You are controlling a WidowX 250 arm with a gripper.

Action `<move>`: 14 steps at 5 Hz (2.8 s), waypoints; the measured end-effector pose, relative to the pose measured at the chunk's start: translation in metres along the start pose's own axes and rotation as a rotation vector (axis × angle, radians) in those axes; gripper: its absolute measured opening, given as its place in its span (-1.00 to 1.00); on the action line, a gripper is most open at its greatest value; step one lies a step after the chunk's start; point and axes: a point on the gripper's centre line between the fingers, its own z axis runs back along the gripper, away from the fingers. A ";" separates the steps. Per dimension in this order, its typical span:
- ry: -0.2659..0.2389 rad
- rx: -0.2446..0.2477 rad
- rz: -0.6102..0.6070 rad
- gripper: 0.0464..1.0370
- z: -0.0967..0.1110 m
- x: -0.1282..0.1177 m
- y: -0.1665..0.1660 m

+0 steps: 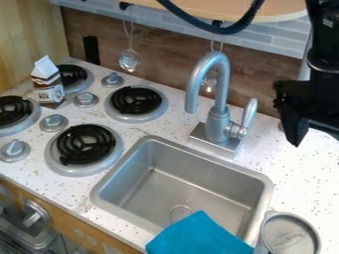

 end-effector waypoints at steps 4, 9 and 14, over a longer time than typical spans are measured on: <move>0.143 0.089 -0.010 0.91 -0.040 -0.088 -0.005; 0.159 0.168 -0.114 0.91 -0.106 -0.115 -0.012; 0.032 0.180 -0.052 0.91 -0.120 -0.054 -0.002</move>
